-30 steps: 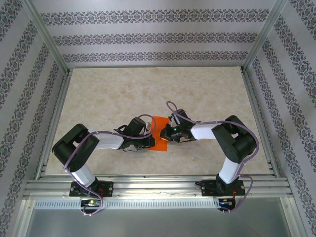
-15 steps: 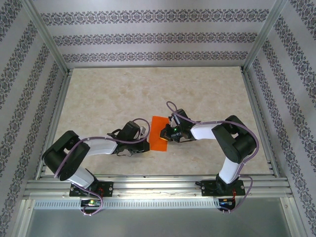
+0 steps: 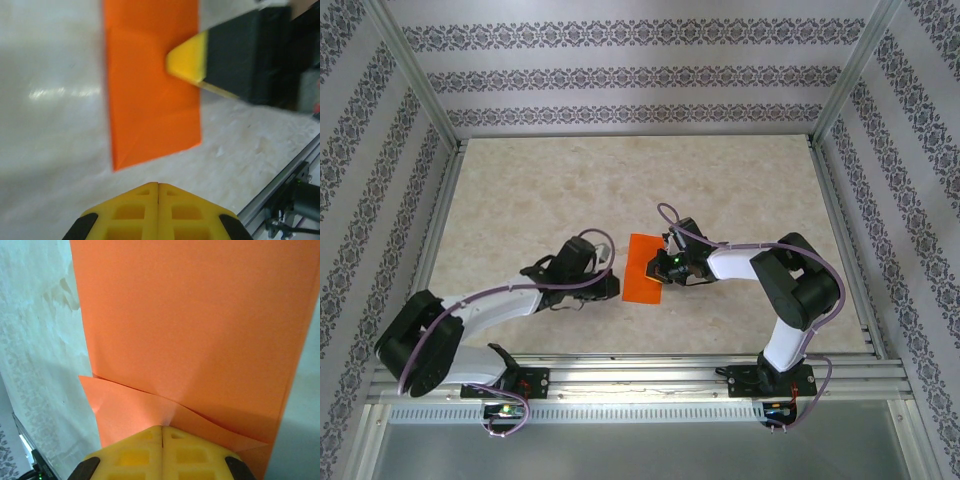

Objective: Fold a paper plane with a square sheet of paper (pick it up from the middle)
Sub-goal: Fold the triangle a second time at the center of the table, then turn over the paper at the center of the table.

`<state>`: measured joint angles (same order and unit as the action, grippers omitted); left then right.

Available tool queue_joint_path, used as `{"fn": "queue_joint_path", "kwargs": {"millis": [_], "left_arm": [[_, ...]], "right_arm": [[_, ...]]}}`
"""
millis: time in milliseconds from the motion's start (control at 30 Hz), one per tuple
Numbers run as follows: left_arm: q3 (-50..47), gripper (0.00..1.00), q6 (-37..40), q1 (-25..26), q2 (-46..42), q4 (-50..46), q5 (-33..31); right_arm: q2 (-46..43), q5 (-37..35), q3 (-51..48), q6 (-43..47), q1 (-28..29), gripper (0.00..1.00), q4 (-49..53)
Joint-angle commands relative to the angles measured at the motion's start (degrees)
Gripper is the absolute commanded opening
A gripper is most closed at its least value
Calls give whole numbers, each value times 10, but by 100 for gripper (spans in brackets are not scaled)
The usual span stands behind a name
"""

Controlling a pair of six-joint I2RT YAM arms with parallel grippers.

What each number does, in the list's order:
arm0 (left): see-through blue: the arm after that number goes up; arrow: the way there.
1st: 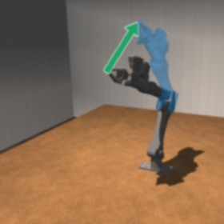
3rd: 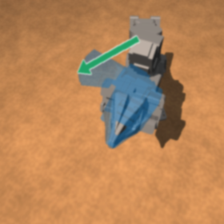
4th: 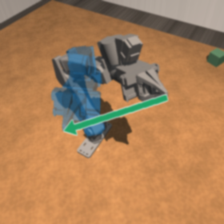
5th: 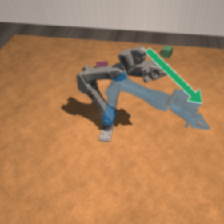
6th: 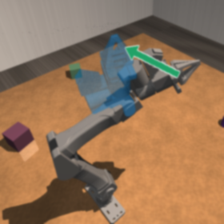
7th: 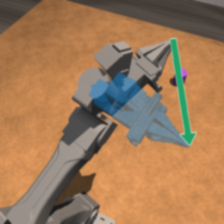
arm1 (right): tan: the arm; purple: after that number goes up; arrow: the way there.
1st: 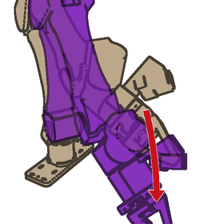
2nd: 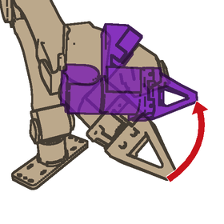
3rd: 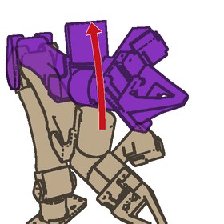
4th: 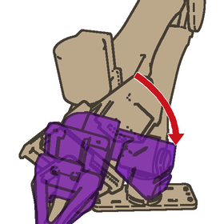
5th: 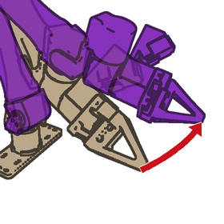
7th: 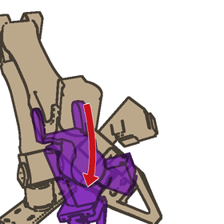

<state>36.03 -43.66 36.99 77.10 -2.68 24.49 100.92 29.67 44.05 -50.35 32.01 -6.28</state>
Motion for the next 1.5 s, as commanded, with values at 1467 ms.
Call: {"fn": "queue_joint_path", "kwargs": {"millis": [1467], "left_arm": [[113, 0, 68, -23, 265, 46, 54]], "right_arm": [[-91, -22, -55, -94, 29, 27, 56]]}}
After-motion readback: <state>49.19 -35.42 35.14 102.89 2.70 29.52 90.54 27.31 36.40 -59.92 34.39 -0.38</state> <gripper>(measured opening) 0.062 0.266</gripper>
